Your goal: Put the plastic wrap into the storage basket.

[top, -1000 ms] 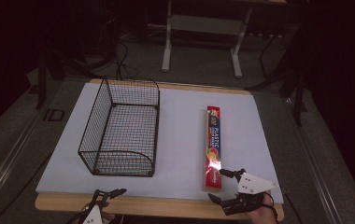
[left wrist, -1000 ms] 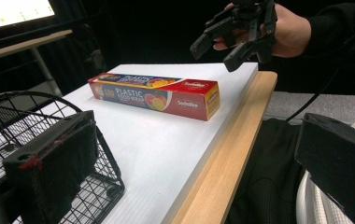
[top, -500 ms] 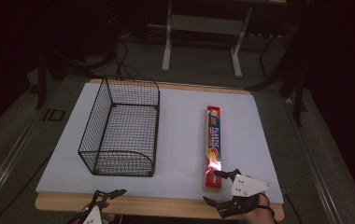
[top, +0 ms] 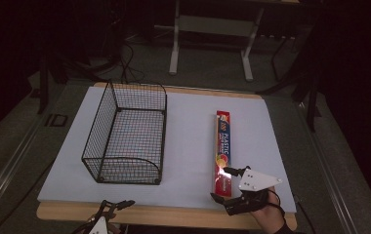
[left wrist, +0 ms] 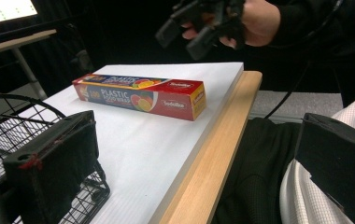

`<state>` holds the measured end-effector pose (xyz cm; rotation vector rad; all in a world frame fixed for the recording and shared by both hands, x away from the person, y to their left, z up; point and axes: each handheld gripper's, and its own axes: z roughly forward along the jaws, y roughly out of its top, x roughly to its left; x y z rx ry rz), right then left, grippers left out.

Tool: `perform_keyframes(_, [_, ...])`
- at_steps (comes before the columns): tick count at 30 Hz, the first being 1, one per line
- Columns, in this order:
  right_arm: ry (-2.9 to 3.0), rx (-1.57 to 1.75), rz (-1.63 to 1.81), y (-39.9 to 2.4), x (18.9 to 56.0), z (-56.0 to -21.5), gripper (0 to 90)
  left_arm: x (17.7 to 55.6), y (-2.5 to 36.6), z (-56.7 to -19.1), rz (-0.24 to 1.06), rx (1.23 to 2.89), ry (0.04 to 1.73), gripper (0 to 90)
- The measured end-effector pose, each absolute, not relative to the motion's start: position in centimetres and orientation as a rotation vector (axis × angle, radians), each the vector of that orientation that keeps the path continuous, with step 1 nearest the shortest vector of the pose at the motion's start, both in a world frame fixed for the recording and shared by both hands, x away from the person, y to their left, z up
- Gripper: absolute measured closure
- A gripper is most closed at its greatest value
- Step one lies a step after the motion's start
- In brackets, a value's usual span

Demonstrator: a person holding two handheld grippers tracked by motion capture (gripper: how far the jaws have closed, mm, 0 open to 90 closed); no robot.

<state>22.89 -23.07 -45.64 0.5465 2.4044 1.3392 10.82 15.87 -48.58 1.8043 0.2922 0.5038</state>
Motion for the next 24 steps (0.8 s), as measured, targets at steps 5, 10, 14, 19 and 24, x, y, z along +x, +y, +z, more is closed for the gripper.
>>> perform_keyframes(5, [2.375,0.567,1.345,-22.7,23.9,-44.8,14.0,10.8,15.9,-48.6,0.507,1.804,0.294,0.1])
perform_keyframes(10, [2.324,0.606,1.320,-22.1,24.8,-44.4,13.2,10.8,15.9,-48.6,0.508,1.805,0.295,0.1])
perform_keyframes(14, [2.255,0.684,1.296,-21.9,25.7,-44.5,13.1,10.8,15.9,-48.6,0.498,1.800,0.292,0.1])
perform_keyframes(19, [2.235,0.746,1.254,-21.6,26.7,-44.4,11.3,10.8,16.0,-48.5,0.495,1.791,0.293,0.1])
perform_keyframes(24, [2.213,0.907,1.194,-21.2,28.4,-44.1,9.1,10.8,15.9,-48.5,0.495,1.797,0.292,0.1])
